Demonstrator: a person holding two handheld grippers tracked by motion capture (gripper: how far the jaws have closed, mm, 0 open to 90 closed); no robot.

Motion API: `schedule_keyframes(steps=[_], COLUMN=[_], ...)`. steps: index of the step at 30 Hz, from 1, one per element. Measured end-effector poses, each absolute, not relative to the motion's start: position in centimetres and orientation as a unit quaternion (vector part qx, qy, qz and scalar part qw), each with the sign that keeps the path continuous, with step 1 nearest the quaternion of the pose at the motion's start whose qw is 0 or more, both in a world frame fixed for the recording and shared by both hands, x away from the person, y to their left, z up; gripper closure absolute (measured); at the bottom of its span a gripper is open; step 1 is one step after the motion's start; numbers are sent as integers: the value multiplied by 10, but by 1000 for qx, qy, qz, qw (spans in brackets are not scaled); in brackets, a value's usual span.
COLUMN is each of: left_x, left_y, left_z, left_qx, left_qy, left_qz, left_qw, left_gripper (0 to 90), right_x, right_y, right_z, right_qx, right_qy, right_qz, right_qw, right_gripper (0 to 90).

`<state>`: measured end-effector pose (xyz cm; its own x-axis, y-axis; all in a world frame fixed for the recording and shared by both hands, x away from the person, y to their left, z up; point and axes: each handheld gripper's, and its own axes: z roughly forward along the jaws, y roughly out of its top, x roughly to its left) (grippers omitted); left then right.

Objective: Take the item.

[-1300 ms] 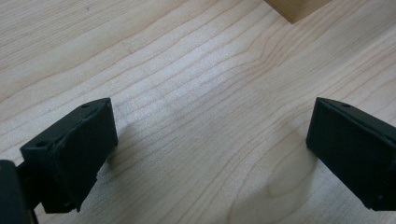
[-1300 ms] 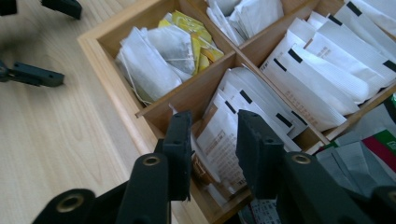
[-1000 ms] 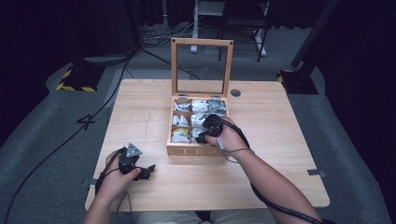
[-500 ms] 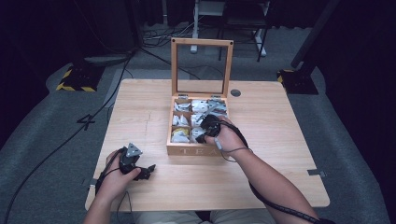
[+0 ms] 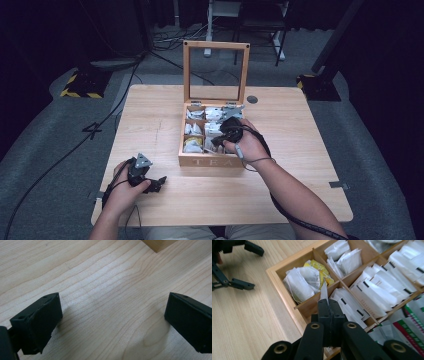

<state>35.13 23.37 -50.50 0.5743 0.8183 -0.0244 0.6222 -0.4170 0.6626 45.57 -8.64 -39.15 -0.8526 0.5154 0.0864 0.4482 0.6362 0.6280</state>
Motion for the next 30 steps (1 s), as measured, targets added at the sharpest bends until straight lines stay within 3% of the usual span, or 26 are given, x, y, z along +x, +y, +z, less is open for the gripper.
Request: schedule_keyframes(steps=[30], left_x=[354], left_y=[233], left_z=[-505], left_qx=[828], left_qy=[435], left_qz=[152], left_qw=[320], left_gripper=[7], right_x=[439], right_y=[-138], right_z=[-342], right_qx=[286], right_qy=[848], right_qz=[432], right_qw=[113], right_gripper=[900])
